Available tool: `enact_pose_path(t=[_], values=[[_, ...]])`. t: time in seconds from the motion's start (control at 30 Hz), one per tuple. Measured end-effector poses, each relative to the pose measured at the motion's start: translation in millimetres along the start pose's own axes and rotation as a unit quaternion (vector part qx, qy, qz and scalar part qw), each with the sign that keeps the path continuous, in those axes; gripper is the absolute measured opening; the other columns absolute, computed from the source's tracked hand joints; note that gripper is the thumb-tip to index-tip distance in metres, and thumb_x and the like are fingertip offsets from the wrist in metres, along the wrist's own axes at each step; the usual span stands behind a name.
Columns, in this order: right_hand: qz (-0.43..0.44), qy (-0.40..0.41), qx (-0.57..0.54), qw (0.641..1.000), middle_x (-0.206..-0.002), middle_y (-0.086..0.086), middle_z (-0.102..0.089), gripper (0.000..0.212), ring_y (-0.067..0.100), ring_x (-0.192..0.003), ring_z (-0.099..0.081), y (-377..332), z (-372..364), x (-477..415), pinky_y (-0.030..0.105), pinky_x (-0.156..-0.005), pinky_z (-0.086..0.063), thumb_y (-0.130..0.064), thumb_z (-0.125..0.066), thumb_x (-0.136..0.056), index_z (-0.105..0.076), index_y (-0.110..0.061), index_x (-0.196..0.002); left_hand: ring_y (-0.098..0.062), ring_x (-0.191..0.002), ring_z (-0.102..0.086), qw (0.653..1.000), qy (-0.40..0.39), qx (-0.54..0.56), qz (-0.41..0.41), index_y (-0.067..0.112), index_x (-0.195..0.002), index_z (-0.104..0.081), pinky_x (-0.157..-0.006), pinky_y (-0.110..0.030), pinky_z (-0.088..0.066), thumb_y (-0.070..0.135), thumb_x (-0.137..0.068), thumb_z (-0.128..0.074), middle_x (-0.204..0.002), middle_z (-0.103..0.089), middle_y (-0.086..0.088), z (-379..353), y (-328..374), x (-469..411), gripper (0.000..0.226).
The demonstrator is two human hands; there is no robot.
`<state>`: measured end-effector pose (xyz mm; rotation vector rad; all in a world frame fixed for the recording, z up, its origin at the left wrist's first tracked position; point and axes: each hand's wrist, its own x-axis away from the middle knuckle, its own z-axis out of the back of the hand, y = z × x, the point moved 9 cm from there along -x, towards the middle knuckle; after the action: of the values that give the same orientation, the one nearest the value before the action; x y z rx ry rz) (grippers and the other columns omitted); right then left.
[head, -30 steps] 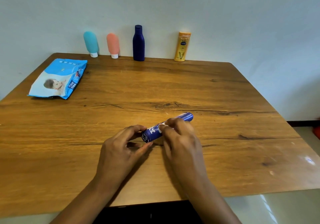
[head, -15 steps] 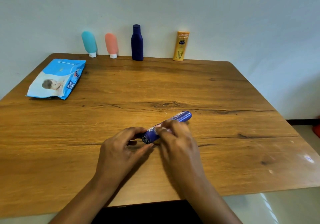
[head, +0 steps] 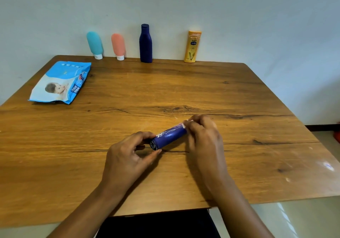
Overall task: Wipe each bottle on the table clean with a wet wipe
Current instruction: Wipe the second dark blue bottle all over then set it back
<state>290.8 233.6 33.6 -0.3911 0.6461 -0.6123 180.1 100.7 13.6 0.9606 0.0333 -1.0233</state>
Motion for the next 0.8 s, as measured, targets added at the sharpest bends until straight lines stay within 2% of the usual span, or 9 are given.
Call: enact_pose_path(t=[0.1, 0.17, 0.3, 0.37, 0.47, 0.57, 0.63, 0.7, 0.8], values=[[0.068, -0.034, 0.011, 0.997, -0.109, 0.010, -0.057, 0.027, 0.018, -0.095, -0.053, -31.3, -9.9, 16.8, 0.021, -0.078, -0.046, -0.004, -0.063, -0.082, -0.065, -0.004, -0.109, 0.004, -0.098, -0.058, 1.000, 0.004, 0.001, 0.015, 0.021, -0.106, -0.066, -0.079, -0.005, -0.047, 0.031, -0.065, -0.078, -0.096, -0.064, 0.016, 1.9, -3.0, -1.0, 0.044], [0.074, -0.047, -0.002, 0.996, -0.111, 0.009, -0.056, 0.028, 0.017, -0.098, -0.053, -30.7, -9.8, 19.4, 0.025, -0.080, -0.050, -0.005, -0.062, -0.084, -0.064, -0.005, -0.111, 0.003, -0.099, -0.058, 1.000, 0.004, 0.006, 0.022, 0.020, -0.106, -0.066, -0.079, -0.006, -0.047, 0.030, -0.064, -0.078, -0.096, -0.065, 0.014, 1.5, -4.1, -0.8, 0.045], [-0.055, 0.004, -0.082, 0.995, -0.107, -0.006, -0.051, 0.023, 0.006, -0.098, -0.050, 29.3, 6.2, -11.3, 0.029, -0.086, -0.050, -0.013, -0.051, -0.093, -0.064, -0.014, -0.112, 0.001, -0.096, -0.061, 0.999, 0.015, 0.027, 0.022, 0.021, -0.105, -0.066, -0.079, -0.011, -0.051, 0.020, -0.062, -0.081, -0.099, -0.067, 0.012, 2.3, -4.1, 0.0, 0.046], [-0.069, 0.005, -0.080, 0.994, -0.105, -0.007, -0.052, 0.021, 0.008, -0.098, -0.051, 38.7, 7.7, -19.3, 0.030, -0.088, -0.049, -0.011, -0.053, -0.092, -0.064, -0.012, -0.110, 0.001, -0.094, -0.062, 0.999, 0.021, 0.028, 0.029, 0.022, -0.105, -0.066, -0.078, -0.010, -0.051, 0.018, -0.061, -0.083, -0.098, -0.066, 0.015, 3.0, -5.7, -0.3, 0.047], [0.005, -0.015, -0.049, 0.999, -0.103, -0.003, -0.055, 0.019, 0.011, -0.096, -0.050, 6.4, -0.1, -9.1, 0.021, -0.085, -0.045, -0.008, -0.058, -0.089, -0.068, -0.011, -0.105, 0.007, -0.096, -0.060, 0.998, 0.023, 0.031, 0.044, 0.021, -0.104, -0.067, -0.076, -0.003, -0.047, 0.016, -0.061, -0.084, -0.096, -0.065, 0.016, 3.4, -7.8, -1.5, 0.047], [0.081, -0.043, -0.017, 0.996, -0.105, 0.004, -0.059, 0.024, 0.015, -0.095, -0.052, -22.7, -11.6, 9.0, 0.019, -0.081, -0.043, -0.003, -0.064, -0.083, -0.069, -0.008, -0.106, 0.014, -0.096, -0.057, 0.998, 0.020, 0.026, 0.047, 0.020, -0.104, -0.067, -0.076, 0.000, -0.044, 0.016, -0.061, -0.084, -0.094, -0.063, 0.016, 2.2, -8.5, -1.9, 0.047], [0.036, -0.024, -0.051, 0.998, -0.106, -0.003, -0.056, 0.021, 0.005, -0.096, -0.050, -2.6, -4.8, -3.1, 0.014, -0.084, -0.044, -0.009, -0.059, -0.088, -0.067, -0.013, -0.107, 0.008, -0.096, -0.059, 0.998, 0.021, 0.033, 0.049, 0.020, -0.104, -0.067, -0.077, -0.005, -0.048, 0.016, -0.060, -0.084, -0.095, -0.065, 0.015, 2.1, -10.2, -1.4, 0.047], [-0.053, -0.009, -0.094, 0.994, -0.104, -0.011, -0.051, 0.020, -0.001, -0.094, -0.050, 32.8, 2.9, -21.8, 0.019, -0.088, -0.047, -0.013, -0.054, -0.092, -0.065, -0.018, -0.108, 0.003, -0.096, -0.061, 0.998, 0.024, 0.037, 0.054, 0.022, -0.104, -0.067, -0.078, -0.009, -0.050, 0.016, -0.060, -0.085, -0.096, -0.065, 0.017, 2.4, -11.8, -0.8, 0.048], [-0.059, -0.024, -0.069, 0.996, -0.103, -0.011, -0.050, 0.021, 0.002, -0.096, -0.049, 37.2, 3.6, -28.9, 0.020, -0.087, -0.047, -0.012, -0.056, -0.090, -0.066, -0.017, -0.108, 0.005, -0.096, -0.060, 0.998, 0.025, 0.035, 0.056, 0.025, -0.102, -0.065, -0.077, -0.005, -0.048, 0.016, -0.060, -0.085, -0.095, -0.062, 0.022, 2.3, -11.3, -1.5, 0.048]])
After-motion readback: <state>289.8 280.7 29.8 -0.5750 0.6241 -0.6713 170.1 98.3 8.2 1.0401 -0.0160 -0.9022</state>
